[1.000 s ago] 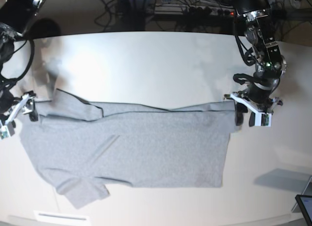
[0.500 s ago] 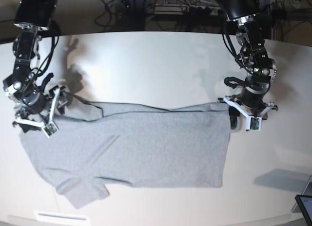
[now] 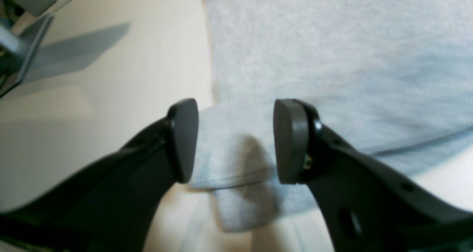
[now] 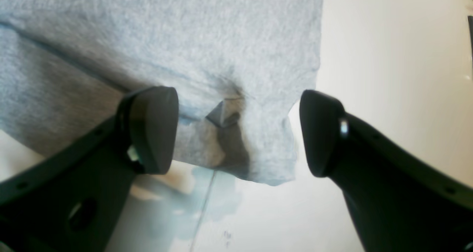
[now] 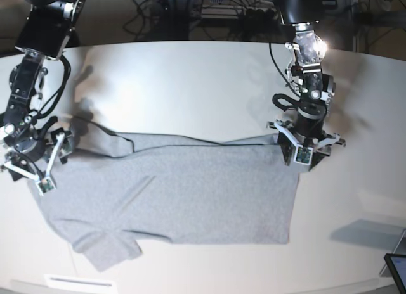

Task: Fold the T-shirt properly
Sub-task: 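Open both grippers and regrasp the shirt's collar-side edge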

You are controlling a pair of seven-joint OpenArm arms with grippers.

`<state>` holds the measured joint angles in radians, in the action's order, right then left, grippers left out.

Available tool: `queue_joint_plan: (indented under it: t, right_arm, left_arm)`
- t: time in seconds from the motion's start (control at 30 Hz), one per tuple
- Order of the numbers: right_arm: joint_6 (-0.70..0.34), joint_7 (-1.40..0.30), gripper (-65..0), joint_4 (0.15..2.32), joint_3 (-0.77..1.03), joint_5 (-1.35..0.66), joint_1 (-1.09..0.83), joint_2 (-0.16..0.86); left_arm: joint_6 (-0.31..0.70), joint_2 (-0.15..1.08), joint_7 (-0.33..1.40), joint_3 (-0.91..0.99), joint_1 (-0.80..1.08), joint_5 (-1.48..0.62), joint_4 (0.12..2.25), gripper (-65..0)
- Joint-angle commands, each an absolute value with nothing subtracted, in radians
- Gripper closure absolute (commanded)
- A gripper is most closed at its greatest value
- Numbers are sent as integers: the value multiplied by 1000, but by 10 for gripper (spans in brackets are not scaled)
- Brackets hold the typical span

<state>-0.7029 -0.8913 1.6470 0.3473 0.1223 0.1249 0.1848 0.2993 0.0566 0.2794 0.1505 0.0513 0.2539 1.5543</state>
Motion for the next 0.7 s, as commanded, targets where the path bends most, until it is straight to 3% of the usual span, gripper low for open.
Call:
queue_joint_plan:
  t: [0.0,0.23,0.67]
  right_arm:
    - [-698,-889,-490,1644,348,117,151,193]
    - [-698,-897,-490,1586,352,116,160,191]
    - [-698,-911,-489,1475,417,68,163,183]
  left_arm:
    - [294,51,249,148,31,248,1555,-326]
    - [294,16,251,142,41,203,1540,-326]
    - [294,61,311,137,39,143,1458,-326]
